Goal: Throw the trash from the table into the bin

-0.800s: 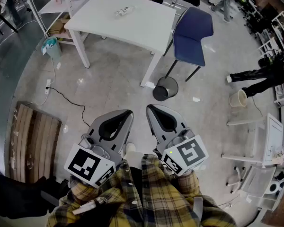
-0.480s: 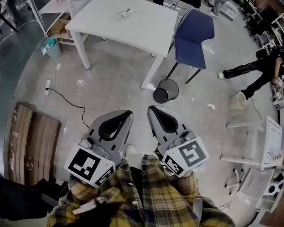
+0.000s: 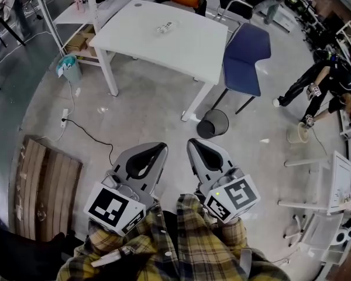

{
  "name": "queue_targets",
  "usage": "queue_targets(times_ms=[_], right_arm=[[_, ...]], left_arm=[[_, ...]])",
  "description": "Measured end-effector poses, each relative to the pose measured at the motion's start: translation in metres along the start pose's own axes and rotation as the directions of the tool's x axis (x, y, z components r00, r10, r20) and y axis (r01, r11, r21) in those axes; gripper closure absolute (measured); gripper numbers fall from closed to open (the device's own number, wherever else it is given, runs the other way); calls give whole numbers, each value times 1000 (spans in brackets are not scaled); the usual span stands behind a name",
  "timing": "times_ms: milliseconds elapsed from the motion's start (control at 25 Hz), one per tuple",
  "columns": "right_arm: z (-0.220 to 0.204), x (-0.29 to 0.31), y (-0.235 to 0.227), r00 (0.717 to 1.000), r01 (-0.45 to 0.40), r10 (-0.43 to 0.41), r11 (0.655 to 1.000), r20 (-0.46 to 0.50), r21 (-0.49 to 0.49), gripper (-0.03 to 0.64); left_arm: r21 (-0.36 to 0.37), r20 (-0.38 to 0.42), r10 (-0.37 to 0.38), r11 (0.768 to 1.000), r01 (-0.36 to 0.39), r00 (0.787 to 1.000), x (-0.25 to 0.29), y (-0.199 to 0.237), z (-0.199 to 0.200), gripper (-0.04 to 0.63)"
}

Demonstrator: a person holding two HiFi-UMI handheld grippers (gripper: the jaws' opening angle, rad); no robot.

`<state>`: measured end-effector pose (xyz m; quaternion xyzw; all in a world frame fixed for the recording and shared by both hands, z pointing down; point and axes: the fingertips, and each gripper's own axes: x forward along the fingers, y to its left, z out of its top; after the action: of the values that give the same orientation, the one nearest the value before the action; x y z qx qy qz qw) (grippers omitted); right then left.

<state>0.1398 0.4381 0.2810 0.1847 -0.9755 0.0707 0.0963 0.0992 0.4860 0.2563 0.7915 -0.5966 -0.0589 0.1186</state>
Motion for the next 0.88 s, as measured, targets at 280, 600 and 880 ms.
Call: queue_targets(times_ms=[280, 600, 880], right_arm=[[-6, 27, 2, 1000, 12, -12, 1000, -23, 7, 618], [-4, 74, -36, 999, 26, -25, 999, -43, 33, 618], [14, 126, -94, 998, 3, -1, 999, -67, 35, 618]], left_arm=[[4, -38, 2, 1000, -2, 999, 0, 34, 0, 586], [-33, -59, 19, 999, -21, 998, 33, 84, 0, 586], [-49, -45, 51, 997, -53, 998, 100, 134, 21, 586]])
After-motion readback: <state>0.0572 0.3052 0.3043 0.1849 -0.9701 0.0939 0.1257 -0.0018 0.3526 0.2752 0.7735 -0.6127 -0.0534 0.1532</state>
